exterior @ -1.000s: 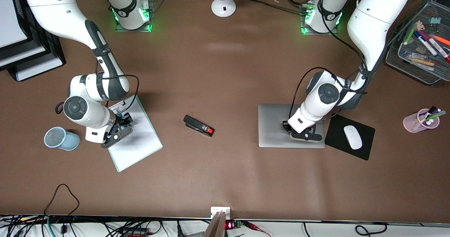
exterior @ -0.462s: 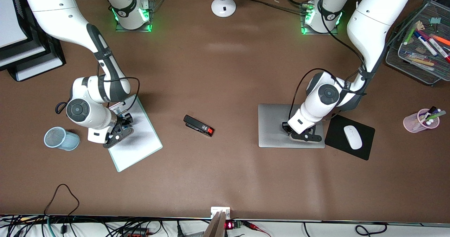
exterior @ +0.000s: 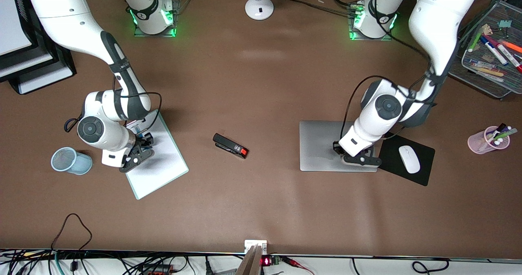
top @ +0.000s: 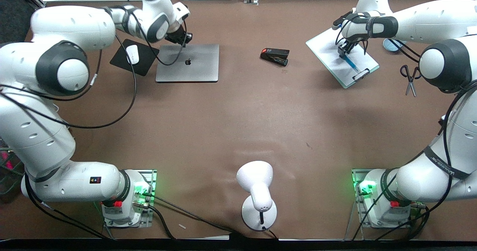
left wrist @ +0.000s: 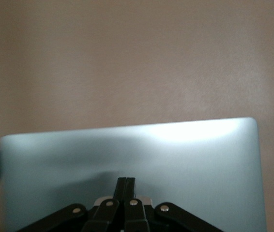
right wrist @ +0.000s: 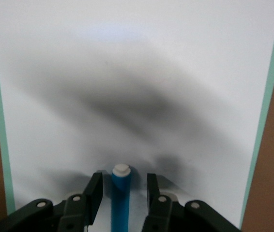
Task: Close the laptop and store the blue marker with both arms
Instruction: 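Lift the blue marker with the right gripper while the left gripper withdraws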
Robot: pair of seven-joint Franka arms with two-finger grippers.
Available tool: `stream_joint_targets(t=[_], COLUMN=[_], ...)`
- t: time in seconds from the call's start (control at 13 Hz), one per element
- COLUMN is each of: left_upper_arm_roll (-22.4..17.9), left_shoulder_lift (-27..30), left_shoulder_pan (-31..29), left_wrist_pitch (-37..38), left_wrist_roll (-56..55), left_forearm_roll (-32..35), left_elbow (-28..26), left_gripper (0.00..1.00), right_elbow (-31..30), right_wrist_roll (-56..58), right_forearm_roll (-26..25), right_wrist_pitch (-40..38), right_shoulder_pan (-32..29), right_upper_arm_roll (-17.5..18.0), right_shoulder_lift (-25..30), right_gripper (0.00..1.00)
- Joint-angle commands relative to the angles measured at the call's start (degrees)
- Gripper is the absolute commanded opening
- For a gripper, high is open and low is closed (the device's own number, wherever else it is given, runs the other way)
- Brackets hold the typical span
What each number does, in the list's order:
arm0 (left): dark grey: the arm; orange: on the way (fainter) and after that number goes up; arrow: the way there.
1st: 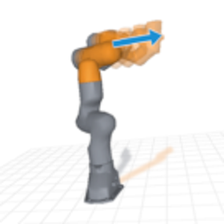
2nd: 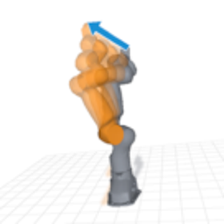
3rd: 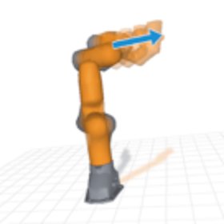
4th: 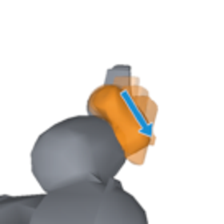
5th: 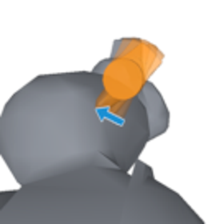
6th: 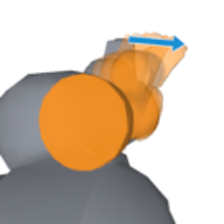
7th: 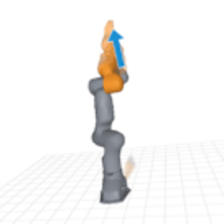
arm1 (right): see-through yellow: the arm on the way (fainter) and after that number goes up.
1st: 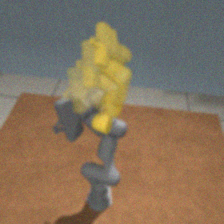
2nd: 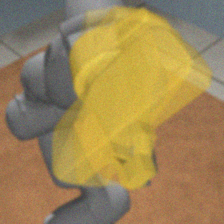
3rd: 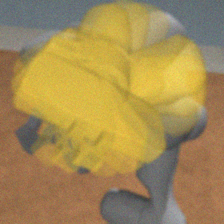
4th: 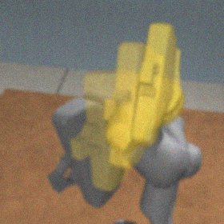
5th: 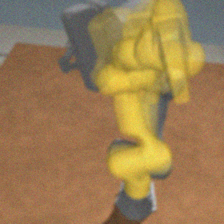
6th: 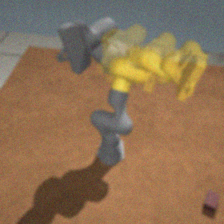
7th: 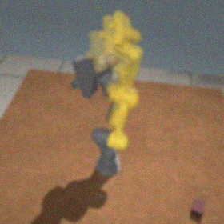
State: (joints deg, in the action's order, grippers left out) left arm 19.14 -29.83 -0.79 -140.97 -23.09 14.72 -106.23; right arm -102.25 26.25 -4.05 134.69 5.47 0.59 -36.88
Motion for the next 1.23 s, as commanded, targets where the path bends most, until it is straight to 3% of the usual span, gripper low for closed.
stream_joint_targets(t=[0.0, 0.15, 0.23, 0.31, 0.38, 0.54, 0.92, 1.15], left_upper_arm_roll=[0.5, 0.5, 0.6, 0.6, 0.6, 0.7, 0.4, 0.1], left_shoulder_lift=[7.0, 10.2, 12.1, 13.5, 14.8, 16.8, 16.8, 16.8], left_shoulder_pan=[0.0, -0.3, -0.3, -0.3, -0.3, -0.4, -1.9, -3.0], left_wrist_pitch=[9.6, 14.3, 17.1, 19.4, 21.1, 24.6, 42.8, 49.3], left_wrist_roll=[-0.8, -0.6, -0.5, -0.5, -0.5, -0.4, -0.3, 5.1], left_forearm_roll=[1.5, 0.9, 0.6, 0.4, 0.4, 0.2, -7.6, -7.8], left_elbow=[-1.0, -0.9, -0.8, -0.7, -0.7, -0.6, 13.8, 19.2], left_gripper=[0.04, 0.09, 0.32, 0.71, 0.73, 0.99, 1.00, 1.00], right_elbow=[0.6, 0.6, 0.7, 1.0, 1.7, 2.6, 12.9, 15.5], right_wrist_roll=[1.2, 1.2, 1.1, 0.8, 0.6, 0.6, 0.9, 1.2], right_forearm_roll=[0.3, 0.3, 0.3, 0.4, 0.4, 0.5, 0.6, 2.7], right_wrist_pitch=[0.8, 0.8, 0.8, 0.7, 0.1, -0.7, -15.7, -18.5], right_shoulder_pan=[-0.4, -0.4, -0.4, -0.4, -0.4, -0.3, -0.5, -0.7], right_upper_arm_roll=[0.2, 0.3, 0.3, 0.3, 0.3, 0.2, 0.1, 0.1], right_shoulder_lift=[-0.9, -1.0, -0.9, -0.9, -0.8, -0.5, 1.7, 3.8], right_gripper=[0.41, 0.31, 0.20, 0.09, 0.01, 0.00, 0.00, 0.00])
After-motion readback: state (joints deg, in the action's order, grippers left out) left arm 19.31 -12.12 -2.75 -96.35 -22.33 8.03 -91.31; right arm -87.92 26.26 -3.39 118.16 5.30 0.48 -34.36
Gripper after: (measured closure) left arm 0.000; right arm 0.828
